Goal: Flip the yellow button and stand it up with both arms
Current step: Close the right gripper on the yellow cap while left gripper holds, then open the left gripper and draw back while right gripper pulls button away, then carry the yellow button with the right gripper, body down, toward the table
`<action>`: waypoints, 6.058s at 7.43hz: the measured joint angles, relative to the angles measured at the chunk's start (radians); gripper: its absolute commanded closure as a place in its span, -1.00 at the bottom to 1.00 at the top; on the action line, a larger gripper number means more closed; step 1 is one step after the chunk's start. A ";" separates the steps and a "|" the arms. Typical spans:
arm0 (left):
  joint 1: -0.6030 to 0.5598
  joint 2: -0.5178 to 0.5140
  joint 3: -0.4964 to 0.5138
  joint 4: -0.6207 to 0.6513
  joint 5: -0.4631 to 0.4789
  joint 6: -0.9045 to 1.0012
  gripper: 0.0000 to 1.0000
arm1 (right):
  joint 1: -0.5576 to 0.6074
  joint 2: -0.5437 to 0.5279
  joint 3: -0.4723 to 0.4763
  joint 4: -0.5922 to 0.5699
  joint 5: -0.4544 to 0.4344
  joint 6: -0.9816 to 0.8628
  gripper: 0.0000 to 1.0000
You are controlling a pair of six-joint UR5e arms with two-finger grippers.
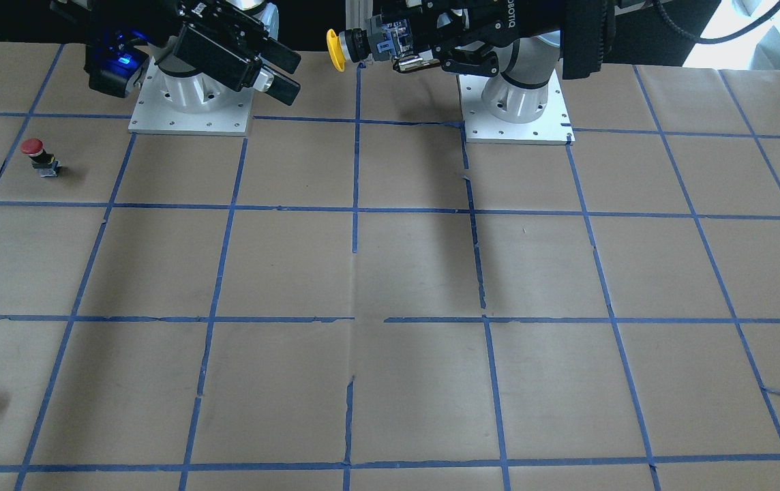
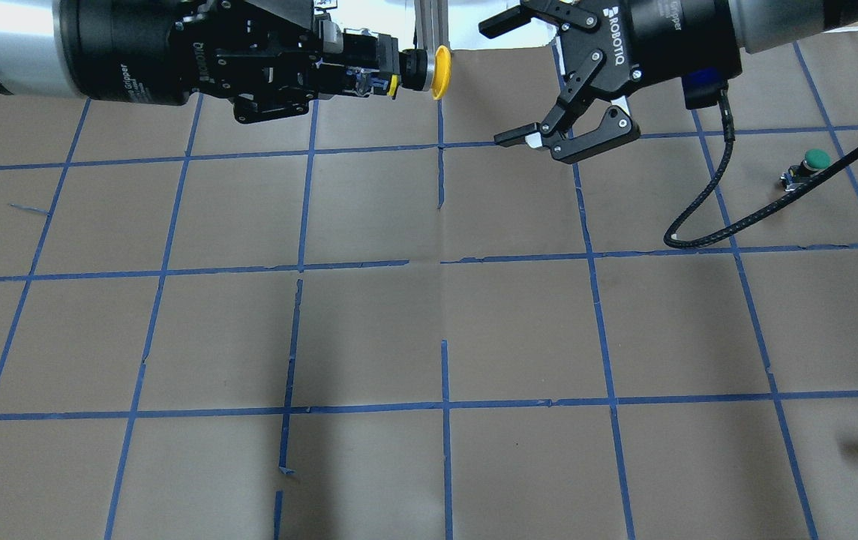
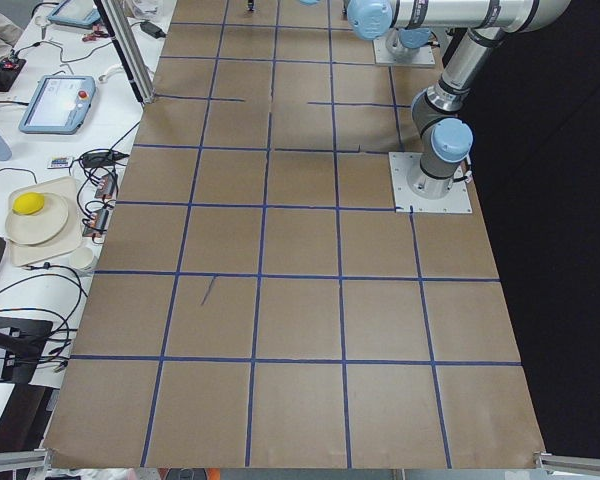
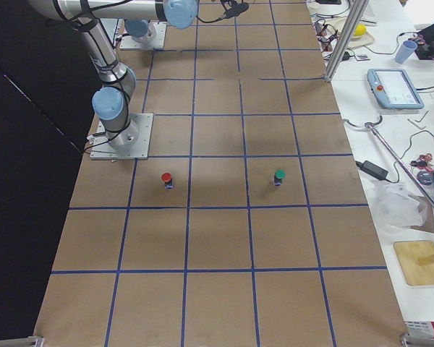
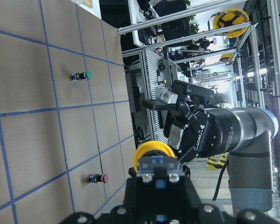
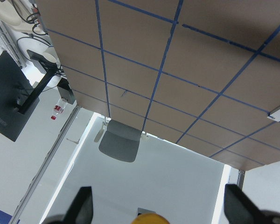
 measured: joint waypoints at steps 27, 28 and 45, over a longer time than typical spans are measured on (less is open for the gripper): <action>-0.002 -0.068 0.008 0.193 0.627 0.006 -0.99 | -0.217 0.003 0.082 0.008 -0.365 -0.696 0.87; -0.004 -0.093 0.011 0.247 0.744 0.010 -0.99 | -0.259 0.003 0.093 0.043 -0.477 -0.852 0.87; -0.100 -0.080 0.029 0.218 1.238 -0.259 -0.99 | -0.724 0.230 0.531 -0.997 -0.858 -2.102 0.84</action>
